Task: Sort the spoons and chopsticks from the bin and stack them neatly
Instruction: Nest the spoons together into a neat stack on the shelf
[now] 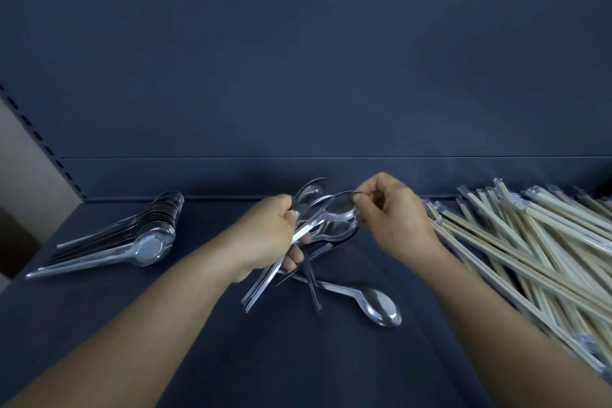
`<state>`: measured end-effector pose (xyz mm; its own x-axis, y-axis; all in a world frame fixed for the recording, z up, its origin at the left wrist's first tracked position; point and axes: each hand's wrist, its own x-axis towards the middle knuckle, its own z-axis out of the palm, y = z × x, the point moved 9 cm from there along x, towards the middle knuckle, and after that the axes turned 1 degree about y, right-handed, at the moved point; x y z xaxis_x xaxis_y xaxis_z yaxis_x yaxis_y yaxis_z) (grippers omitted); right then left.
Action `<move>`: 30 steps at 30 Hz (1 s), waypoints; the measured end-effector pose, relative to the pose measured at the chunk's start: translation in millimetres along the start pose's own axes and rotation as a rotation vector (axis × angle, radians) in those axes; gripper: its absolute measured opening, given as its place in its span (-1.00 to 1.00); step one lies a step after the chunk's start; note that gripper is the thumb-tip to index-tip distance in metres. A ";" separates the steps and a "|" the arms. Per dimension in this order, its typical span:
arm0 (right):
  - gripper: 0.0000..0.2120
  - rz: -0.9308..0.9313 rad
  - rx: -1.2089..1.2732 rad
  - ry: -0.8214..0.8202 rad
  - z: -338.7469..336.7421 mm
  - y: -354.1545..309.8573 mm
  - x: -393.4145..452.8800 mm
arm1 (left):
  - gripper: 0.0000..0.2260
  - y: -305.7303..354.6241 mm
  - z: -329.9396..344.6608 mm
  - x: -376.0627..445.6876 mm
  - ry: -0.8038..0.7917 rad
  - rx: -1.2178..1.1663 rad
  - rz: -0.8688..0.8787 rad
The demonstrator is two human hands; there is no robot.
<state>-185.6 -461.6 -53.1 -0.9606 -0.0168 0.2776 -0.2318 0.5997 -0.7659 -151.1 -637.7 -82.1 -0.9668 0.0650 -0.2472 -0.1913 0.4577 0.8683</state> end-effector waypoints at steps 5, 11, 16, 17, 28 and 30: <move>-0.84 0.007 0.049 -0.077 24.3 -5.2 -4.3 | -0.80 -4.2 5.0 -8.5 -0.093 -0.024 0.045; -0.87 -0.016 -0.132 -0.144 34.6 -4.1 2.3 | -0.78 -22.3 -14.0 -3.6 0.045 0.075 -0.010; -0.65 -0.049 -0.612 -0.293 43.0 16.6 0.5 | -0.77 -33.2 -32.7 -2.0 0.127 0.058 -0.035; -0.73 -0.054 -0.596 -0.278 42.0 17.9 0.4 | -0.77 -34.2 -33.7 -1.8 0.128 0.067 -0.033; -0.86 -0.108 -0.229 -0.015 -8.2 2.8 1.1 | -0.74 -17.8 -34.7 3.4 0.162 0.065 0.062; -0.87 -0.109 -0.145 0.003 -14.0 -1.1 -2.1 | -0.75 -14.8 -31.5 3.8 0.163 0.077 0.060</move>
<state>-181.2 -451.0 -44.8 -0.9304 -0.0860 0.3562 -0.3099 0.7034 -0.6397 -157.3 -672.2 -82.3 -0.9919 -0.0472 -0.1179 -0.1251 0.5242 0.8424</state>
